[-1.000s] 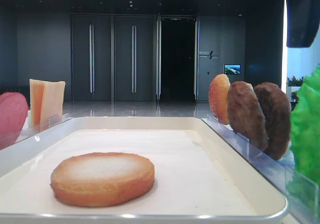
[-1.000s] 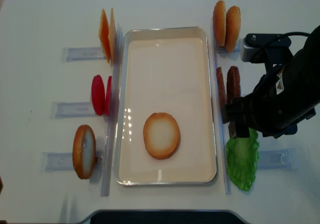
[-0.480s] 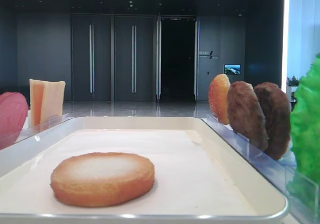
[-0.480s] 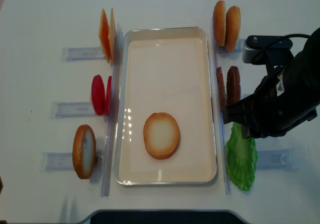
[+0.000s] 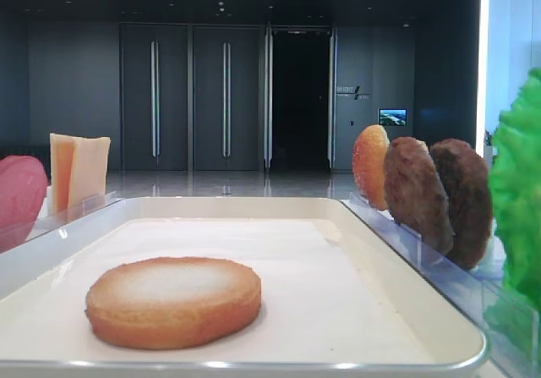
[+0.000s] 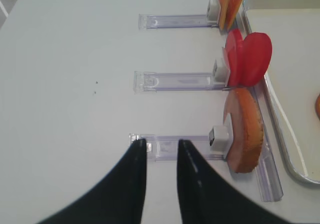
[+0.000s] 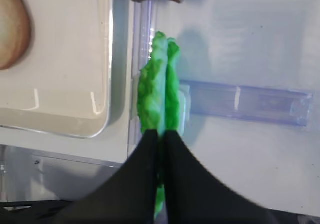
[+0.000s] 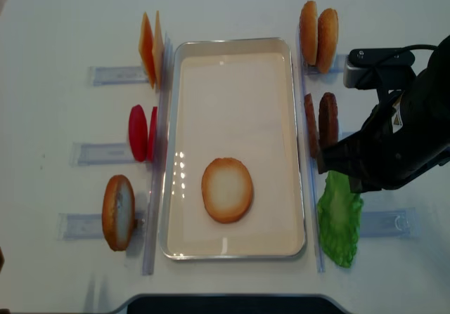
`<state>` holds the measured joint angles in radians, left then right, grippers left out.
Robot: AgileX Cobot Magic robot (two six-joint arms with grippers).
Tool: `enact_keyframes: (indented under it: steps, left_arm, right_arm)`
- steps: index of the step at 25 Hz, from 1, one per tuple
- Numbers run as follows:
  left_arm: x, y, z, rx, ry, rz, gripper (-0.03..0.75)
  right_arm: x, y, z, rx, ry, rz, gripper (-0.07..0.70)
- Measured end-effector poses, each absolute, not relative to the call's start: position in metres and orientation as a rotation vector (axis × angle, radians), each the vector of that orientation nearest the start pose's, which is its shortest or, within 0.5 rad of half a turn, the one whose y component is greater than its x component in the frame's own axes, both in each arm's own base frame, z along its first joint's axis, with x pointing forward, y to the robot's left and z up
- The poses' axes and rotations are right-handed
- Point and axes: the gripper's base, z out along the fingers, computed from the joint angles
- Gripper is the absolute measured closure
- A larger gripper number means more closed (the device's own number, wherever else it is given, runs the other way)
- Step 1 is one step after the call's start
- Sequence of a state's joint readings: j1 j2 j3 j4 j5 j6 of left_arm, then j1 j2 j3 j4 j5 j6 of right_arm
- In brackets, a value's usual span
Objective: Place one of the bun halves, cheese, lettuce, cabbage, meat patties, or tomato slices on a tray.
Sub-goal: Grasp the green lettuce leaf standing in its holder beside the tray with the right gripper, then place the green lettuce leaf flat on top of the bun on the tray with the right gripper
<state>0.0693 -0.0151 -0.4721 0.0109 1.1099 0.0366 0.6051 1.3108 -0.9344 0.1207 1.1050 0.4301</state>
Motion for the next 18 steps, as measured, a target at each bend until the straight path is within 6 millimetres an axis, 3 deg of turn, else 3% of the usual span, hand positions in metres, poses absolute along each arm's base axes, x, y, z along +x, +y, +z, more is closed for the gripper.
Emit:
enact_keyframes:
  steps: [8,18]
  left_arm:
    - [-0.006,0.0,0.266,-0.035,2.107,0.077,0.557]
    - [-0.006,0.0,0.266,-0.035,2.107,0.077,0.557]
  right_arm:
    - [0.185,0.157,0.316,-0.243,2.949,0.45,0.605]
    - [0.189,0.191,0.333,-0.281,2.682,0.86,0.605]
